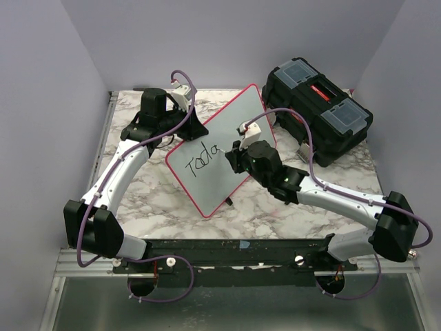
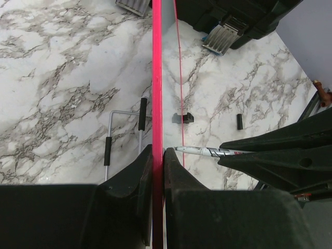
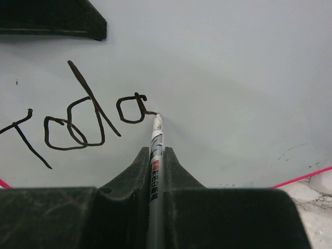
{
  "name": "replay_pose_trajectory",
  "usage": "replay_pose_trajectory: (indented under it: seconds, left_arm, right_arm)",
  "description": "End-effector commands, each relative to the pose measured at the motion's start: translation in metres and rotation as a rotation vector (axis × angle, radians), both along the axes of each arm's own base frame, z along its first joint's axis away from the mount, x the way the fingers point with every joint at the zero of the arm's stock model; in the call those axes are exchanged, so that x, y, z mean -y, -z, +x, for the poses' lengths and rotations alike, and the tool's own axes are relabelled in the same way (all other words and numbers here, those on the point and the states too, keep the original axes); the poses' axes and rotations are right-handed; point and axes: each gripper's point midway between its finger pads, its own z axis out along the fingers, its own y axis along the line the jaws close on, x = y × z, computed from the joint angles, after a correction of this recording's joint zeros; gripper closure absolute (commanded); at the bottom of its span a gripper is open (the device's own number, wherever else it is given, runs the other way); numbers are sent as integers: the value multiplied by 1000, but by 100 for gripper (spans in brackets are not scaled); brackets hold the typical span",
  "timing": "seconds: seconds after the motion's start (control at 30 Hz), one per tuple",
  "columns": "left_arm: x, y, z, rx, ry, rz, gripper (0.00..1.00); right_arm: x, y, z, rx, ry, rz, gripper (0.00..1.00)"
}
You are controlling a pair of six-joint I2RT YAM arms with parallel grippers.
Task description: Write a sentence on the whiteboard
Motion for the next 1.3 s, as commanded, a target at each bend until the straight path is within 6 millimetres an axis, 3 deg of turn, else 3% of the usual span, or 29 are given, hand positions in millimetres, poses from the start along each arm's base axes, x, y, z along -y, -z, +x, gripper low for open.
replay_pose_trajectory:
  seconds: [0.0, 0.27, 0.8, 1.27]
  left_arm:
    - [4, 9, -5, 47, 44, 49, 100]
    - [4, 10, -5, 45, 43, 51, 100]
    - [5, 10, -6, 47, 45, 57, 100]
    - [5, 9, -6, 53, 44, 59, 100]
  right_arm:
    - [8, -17, 2, 23, 35, 4, 99]
    - [12, -40, 2, 58, 46, 43, 99]
    - [-2, -55, 14, 89, 51, 66, 99]
    - [-12, -42, 20, 74, 41, 47, 99]
